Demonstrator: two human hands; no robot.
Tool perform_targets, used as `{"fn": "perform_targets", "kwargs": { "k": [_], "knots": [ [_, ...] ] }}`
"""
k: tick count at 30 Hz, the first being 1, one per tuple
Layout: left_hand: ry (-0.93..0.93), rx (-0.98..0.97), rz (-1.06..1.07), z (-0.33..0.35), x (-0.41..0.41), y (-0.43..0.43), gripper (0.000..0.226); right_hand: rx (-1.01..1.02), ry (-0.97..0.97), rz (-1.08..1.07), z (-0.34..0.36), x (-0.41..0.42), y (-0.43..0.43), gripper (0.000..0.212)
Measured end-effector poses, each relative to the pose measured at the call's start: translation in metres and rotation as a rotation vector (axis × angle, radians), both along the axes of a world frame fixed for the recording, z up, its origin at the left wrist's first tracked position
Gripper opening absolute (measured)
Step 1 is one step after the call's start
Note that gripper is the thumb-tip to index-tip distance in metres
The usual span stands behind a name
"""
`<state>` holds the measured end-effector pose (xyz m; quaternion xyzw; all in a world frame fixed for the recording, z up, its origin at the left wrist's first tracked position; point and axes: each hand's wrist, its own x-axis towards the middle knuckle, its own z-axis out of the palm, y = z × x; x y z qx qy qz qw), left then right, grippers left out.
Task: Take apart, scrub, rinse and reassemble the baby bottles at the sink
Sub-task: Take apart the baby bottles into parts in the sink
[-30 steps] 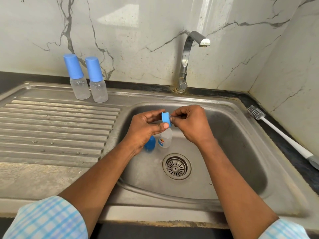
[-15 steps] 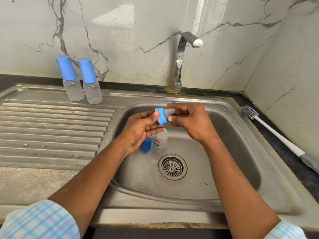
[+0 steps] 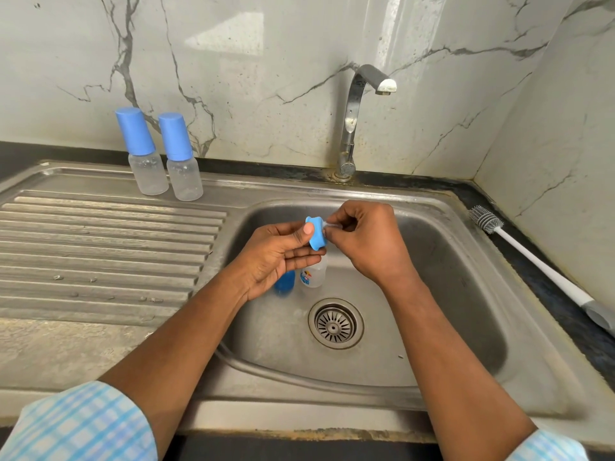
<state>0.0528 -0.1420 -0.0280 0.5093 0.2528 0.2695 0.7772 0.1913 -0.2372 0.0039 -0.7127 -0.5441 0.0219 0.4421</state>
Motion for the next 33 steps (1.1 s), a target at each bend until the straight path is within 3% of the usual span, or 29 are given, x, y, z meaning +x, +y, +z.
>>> {"fn": "perform_targets", "kwargs": {
  "k": [3, 12, 14, 18, 25, 29, 33],
  "knots": [
    [-0.011, 0.019, -0.005, -0.003, 0.001, -0.001, 0.046, -0.017, 0.048, -0.016, -0.001, -0.001, 0.003, 0.010],
    [-0.082, 0.094, 0.057, -0.003, 0.006, -0.001, 0.051, -0.041, 0.467, 0.107, 0.006, 0.007, -0.005, 0.010],
    [-0.065, 0.124, 0.068, -0.004, 0.008, -0.002, 0.051, -0.011, 0.490, 0.074, 0.005, 0.005, -0.003, 0.007],
    [-0.032, 0.184, 0.102, -0.006, 0.009, -0.003, 0.049, -0.041, 0.492, 0.022, 0.002, 0.005, -0.002, 0.024],
    [-0.050, 0.180, 0.060, -0.006, 0.005, -0.003, 0.050, -0.038, 0.640, 0.148, 0.002, 0.008, -0.007, 0.036],
    [-0.076, 0.122, 0.031, -0.006, 0.005, -0.004, 0.049, -0.050, 0.489, 0.140, 0.000, 0.006, -0.003, 0.019],
    [-0.045, 0.142, 0.029, -0.007, 0.004, -0.003, 0.046, -0.027, 0.303, -0.014, -0.007, -0.003, 0.004, 0.008]
  ]
}}
